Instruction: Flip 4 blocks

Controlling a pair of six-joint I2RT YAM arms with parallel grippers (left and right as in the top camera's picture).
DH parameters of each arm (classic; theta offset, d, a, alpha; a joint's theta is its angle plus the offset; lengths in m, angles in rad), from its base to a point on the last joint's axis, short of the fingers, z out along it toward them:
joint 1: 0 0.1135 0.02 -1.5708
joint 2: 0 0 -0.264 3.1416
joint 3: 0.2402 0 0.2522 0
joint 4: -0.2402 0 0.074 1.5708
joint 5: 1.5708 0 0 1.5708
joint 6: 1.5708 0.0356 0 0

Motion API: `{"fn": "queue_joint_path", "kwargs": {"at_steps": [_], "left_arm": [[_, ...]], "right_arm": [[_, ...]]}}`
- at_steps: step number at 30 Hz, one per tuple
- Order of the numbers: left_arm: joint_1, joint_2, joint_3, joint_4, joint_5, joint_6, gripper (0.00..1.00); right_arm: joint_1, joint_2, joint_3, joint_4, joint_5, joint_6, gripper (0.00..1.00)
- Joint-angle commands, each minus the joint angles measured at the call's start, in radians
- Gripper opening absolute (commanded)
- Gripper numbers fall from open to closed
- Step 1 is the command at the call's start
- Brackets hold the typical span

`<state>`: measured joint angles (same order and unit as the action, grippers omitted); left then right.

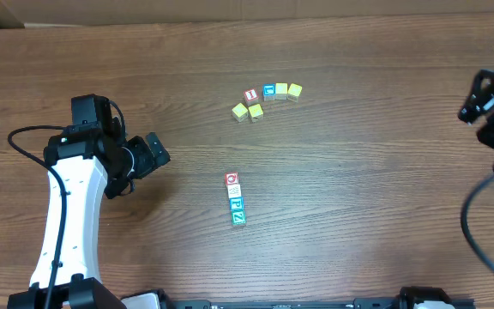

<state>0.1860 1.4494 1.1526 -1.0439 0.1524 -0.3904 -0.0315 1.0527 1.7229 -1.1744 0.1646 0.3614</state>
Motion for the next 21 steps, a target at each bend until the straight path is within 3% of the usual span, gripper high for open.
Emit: {"fn": "queue_joint_path", "kwargs": {"at_steps": [1,12,21], "left_arm": [[0.003,0.003,-0.005,0.002,-0.003,0.001,1.00],[0.003,0.003,-0.005,0.002,-0.003,0.001,1.00],[0.003,0.004,-0.005,0.002,-0.003,0.001,1.00]], "right_arm": [[-0.003,-0.079,0.018,-0.003,0.011,-0.011,1.00],[-0.003,-0.320,-0.047,0.007,0.044,-0.019,1.00],[-0.011,-0.642,-0.336,0.202,0.036,-0.026,1.00]]}}
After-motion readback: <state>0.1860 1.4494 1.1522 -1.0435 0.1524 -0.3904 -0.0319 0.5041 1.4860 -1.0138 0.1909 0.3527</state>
